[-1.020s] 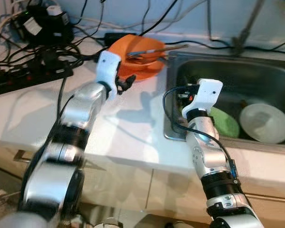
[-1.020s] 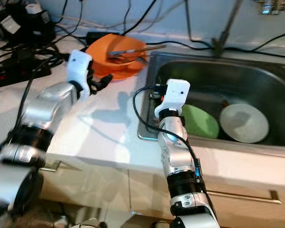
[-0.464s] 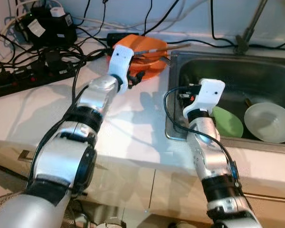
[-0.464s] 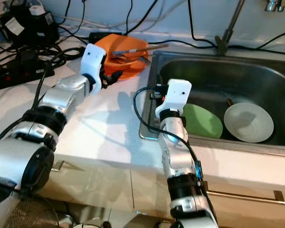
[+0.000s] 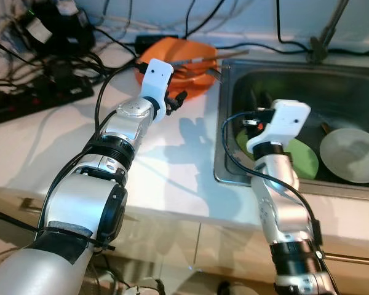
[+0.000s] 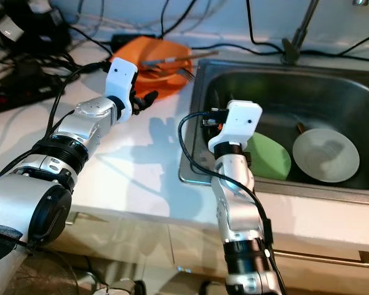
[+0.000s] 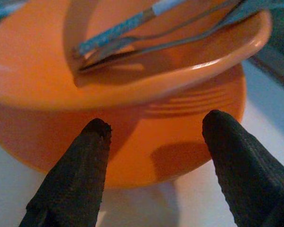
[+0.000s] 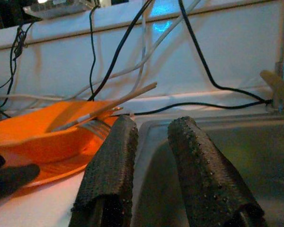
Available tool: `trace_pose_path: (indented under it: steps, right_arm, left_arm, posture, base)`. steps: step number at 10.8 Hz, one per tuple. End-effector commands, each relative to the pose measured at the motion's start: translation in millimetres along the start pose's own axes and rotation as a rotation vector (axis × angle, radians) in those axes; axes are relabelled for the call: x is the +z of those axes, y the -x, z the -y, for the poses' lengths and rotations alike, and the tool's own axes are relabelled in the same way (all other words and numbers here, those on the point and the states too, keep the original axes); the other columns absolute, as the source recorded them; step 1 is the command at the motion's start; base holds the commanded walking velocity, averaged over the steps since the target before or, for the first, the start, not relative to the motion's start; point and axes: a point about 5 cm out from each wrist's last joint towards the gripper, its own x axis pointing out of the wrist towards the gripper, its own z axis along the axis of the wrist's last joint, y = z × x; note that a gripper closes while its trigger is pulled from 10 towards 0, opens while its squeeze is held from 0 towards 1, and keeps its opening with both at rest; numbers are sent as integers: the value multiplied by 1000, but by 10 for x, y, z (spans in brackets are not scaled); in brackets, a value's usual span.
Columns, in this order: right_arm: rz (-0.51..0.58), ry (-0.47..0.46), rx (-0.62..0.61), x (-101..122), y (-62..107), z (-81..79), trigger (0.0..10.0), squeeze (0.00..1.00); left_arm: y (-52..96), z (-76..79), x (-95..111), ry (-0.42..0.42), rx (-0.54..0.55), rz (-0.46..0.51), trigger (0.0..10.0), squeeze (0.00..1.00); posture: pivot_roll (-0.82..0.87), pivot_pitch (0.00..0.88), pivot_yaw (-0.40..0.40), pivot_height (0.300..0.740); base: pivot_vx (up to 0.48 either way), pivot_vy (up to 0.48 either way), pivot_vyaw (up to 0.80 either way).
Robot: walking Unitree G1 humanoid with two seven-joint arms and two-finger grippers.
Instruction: Kitchen organization
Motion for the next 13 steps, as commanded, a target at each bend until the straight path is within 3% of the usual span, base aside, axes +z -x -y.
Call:
trace_pose_path:
  steps: [1,3,6,13]
  right_arm:
    - [-5,-5,22,24,17,-34,10000,0]
    - [-35,4,63,27,47,-47,10000,0]
    - [-61,92,64,89,-263,89,10000,0]
    - [-99,92,89,21,-280,27,10000,0]
  left_arm:
    - [0,-45,90,-5,21,17,10000,0]
    - [15,-122,99,-5,54,16,10000,0]
    - [10,-119,97,4,60,10,10000,0]
    - [0,-101,69,17,40,-54,10000,0]
  posture:
    - [-22,169,36,740]
    - [-34,162,28,740]
    - [-51,132,17,740]
    - [-64,130,47,740]
  base:
    - [0,0,0]
    - [0,0,0]
    - [0,0,0]
    - [0,0,0]
